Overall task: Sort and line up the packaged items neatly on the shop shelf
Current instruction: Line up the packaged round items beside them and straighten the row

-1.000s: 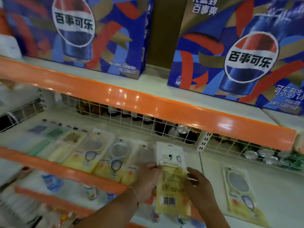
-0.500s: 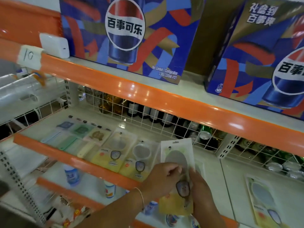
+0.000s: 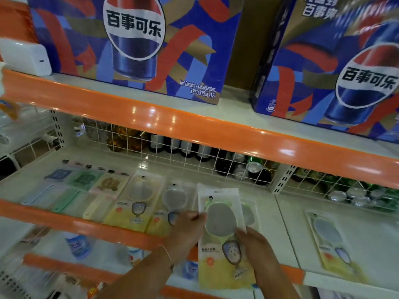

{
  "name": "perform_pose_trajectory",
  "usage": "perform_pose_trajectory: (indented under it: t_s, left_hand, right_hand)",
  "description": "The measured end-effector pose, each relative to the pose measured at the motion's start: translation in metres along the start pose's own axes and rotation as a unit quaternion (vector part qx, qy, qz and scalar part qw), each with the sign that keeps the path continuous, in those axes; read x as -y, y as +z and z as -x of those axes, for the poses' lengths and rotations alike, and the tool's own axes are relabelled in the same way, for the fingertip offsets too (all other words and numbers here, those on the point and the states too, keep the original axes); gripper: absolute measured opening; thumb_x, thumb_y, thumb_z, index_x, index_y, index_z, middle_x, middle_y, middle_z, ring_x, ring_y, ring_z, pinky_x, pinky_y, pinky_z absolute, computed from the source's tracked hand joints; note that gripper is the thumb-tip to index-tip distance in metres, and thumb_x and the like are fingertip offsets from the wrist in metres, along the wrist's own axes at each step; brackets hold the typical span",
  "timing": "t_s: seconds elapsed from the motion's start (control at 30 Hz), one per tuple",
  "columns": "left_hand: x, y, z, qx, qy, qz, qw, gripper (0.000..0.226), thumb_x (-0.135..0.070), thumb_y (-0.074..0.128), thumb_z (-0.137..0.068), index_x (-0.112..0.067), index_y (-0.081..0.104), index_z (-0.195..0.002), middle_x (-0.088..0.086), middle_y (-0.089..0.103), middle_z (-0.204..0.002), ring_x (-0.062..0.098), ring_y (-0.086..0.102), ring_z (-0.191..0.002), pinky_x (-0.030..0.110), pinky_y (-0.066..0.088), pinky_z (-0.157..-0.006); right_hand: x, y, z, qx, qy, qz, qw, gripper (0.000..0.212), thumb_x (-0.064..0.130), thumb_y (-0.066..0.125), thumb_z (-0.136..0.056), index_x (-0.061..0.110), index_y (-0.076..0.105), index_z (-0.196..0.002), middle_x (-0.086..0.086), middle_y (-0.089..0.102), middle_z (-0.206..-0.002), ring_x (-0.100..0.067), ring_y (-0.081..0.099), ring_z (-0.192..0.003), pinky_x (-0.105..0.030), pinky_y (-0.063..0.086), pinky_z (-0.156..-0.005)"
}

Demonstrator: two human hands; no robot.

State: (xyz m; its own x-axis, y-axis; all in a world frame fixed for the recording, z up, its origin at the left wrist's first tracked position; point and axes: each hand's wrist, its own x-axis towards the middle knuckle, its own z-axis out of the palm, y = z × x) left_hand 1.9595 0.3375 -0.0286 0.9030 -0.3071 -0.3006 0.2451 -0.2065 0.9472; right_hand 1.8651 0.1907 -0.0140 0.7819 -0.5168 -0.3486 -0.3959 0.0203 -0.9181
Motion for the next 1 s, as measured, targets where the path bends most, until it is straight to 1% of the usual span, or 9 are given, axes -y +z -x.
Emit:
perform_pose_trajectory:
  t_s: [0.1,0.27,0.4,0.5,0.6,0.67,0.77,0.9,1.0]
  left_hand:
    - [0.000,0.007,-0.002,-0.022,0.018,-0.039,0.999,0.032,-0.034,0.058,-0.094,-0.007,0.066,-0.079,0.004,0.051,-0.061,0.014,0.050,-0.058,0.023,0.037,-0.055]
    - [-0.006,0.017,-0.006,-0.004,0.119,-0.158,0.980,0.046,-0.034,0.056,-0.094,-0.017,0.047,-0.052,0.000,0.043,-0.047,0.002,0.040,-0.040,0.017,0.031,-0.040]
    - [0.002,0.020,-0.015,-0.031,0.286,-0.312,0.905,0.033,-0.033,0.047,-0.096,-0.018,0.053,-0.066,-0.005,0.052,-0.058,0.007,0.050,-0.053,0.019,0.032,-0.050]
    - [0.022,0.025,-0.021,-0.015,0.388,-0.394,0.833,0.022,-0.033,0.041,-0.091,-0.023,0.059,-0.084,-0.006,0.060,-0.083,0.011,0.054,-0.081,0.029,0.046,-0.072]
    - [0.035,0.036,-0.022,0.026,0.353,-0.501,0.790,0.057,-0.047,0.022,-0.092,-0.018,0.051,-0.133,0.003,0.048,-0.141,0.024,0.035,-0.136,0.040,0.025,-0.116]
    - [0.037,0.039,-0.019,0.046,0.327,-0.552,0.765,0.070,-0.052,0.012,-0.091,-0.017,0.030,-0.149,0.004,0.021,-0.159,0.023,0.007,-0.148,0.040,0.002,-0.121]
    - [0.040,0.042,-0.017,0.050,0.316,-0.582,0.747,0.069,-0.054,0.018,-0.094,-0.015,0.028,-0.150,0.008,0.015,-0.160,0.027,0.000,-0.149,0.044,-0.001,-0.121]
    - [0.052,0.041,-0.023,0.055,0.301,-0.607,0.734,0.059,-0.056,0.034,-0.094,-0.016,0.059,-0.128,0.010,0.053,-0.140,0.031,0.038,-0.137,0.048,0.030,-0.114]
    - [0.051,0.042,-0.021,0.049,0.315,-0.602,0.732,0.069,-0.060,0.019,-0.096,-0.015,0.048,-0.140,0.011,0.038,-0.151,0.031,0.021,-0.145,0.048,0.015,-0.119]
  right_hand:
    - [-0.001,-0.004,0.006,0.008,-0.007,0.039,0.999,0.011,0.025,0.066,-0.089,0.018,0.074,-0.085,-0.008,0.074,-0.088,-0.023,0.069,-0.088,-0.033,0.052,-0.075]
    - [-0.006,-0.022,0.000,-0.025,-0.034,0.031,0.999,0.018,0.015,0.072,-0.083,0.023,0.069,-0.099,0.002,0.075,-0.091,-0.015,0.070,-0.086,-0.025,0.055,-0.068]
    - [-0.013,-0.063,-0.021,-0.114,-0.032,0.029,0.993,0.022,0.013,0.069,-0.085,0.014,0.065,-0.107,-0.007,0.071,-0.094,-0.021,0.067,-0.084,-0.028,0.051,-0.063]
    - [-0.021,-0.088,-0.043,-0.136,-0.027,0.049,0.989,0.026,0.013,0.069,-0.086,0.011,0.063,-0.111,-0.010,0.069,-0.096,-0.024,0.065,-0.086,-0.031,0.051,-0.069]
    - [-0.026,-0.095,-0.062,-0.118,-0.020,0.055,0.991,0.028,0.011,0.071,-0.084,0.008,0.065,-0.111,-0.009,0.071,-0.095,-0.026,0.067,-0.087,-0.032,0.053,-0.071]
    - [-0.027,-0.094,-0.072,-0.112,-0.014,0.063,0.992,0.028,0.011,0.071,-0.083,0.011,0.065,-0.110,-0.009,0.071,-0.094,-0.024,0.068,-0.086,-0.031,0.053,-0.068]
    - [-0.032,-0.090,-0.089,-0.100,-0.011,0.099,0.990,0.034,0.016,0.072,-0.081,0.013,0.064,-0.114,-0.008,0.070,-0.098,-0.024,0.067,-0.088,-0.037,0.057,-0.076]
    - [-0.037,-0.082,-0.102,-0.090,-0.021,0.152,0.984,0.038,0.023,0.070,-0.081,0.016,0.062,-0.117,-0.004,0.068,-0.100,-0.021,0.065,-0.090,-0.035,0.056,-0.076]
    - [-0.035,-0.077,-0.102,-0.090,-0.042,0.208,0.973,0.030,0.028,0.069,-0.083,0.018,0.060,-0.110,-0.001,0.066,-0.097,-0.019,0.062,-0.086,-0.025,0.046,-0.060]
